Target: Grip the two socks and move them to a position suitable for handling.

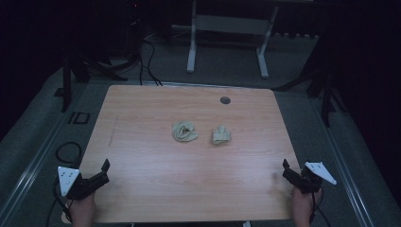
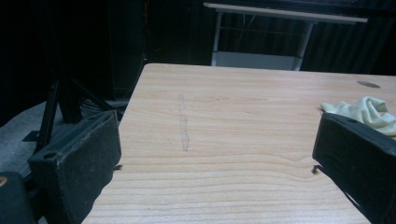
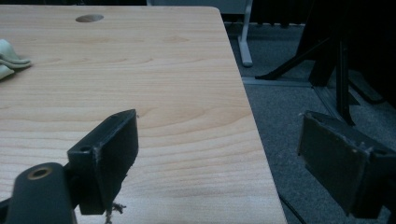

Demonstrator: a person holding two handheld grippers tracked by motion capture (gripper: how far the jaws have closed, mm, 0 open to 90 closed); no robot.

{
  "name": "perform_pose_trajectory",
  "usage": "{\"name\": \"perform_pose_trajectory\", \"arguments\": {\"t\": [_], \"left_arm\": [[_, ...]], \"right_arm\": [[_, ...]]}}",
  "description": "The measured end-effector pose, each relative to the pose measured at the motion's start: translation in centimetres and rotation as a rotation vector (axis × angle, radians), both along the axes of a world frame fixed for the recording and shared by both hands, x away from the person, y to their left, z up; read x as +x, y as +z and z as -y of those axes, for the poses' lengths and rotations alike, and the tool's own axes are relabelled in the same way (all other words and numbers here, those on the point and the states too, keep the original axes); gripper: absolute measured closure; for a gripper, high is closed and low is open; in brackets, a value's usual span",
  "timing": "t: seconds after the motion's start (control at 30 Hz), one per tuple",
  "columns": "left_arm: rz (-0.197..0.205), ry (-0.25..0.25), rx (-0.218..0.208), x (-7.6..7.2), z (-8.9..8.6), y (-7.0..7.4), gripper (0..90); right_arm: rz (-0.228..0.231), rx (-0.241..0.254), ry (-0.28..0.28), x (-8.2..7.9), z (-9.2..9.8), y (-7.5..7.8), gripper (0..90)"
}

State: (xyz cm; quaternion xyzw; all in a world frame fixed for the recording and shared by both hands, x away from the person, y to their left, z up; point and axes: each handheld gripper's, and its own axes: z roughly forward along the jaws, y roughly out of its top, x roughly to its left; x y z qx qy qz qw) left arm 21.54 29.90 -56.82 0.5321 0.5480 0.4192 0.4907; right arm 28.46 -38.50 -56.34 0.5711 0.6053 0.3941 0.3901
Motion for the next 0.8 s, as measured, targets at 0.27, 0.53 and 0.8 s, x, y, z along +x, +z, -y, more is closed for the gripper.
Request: {"name": "perform_pose_trajectory", "arguments": {"t": [0.27, 0.53, 0.8], "left_arm": [[0.035, -0.024, -0.037, -0.3, -0.3, 0.1, 1.2], [-0.007, -0.061, -0.022, -0.2, 0.3, 0.1, 1.2], [-0.089, -0.073, -0.014, -0.3, 1.0, 0.2, 1.2]], "right_arm": [[-0.043, -0.01, 0.032, 0.4, -0.2, 0.0, 12.9], [-0.09, 0.087, 0.088, 0.9, 0.5, 0.0, 13.0], [-0.179, 0.097, 0.181, 1.9, -0.4, 0.5, 12.6]]}}
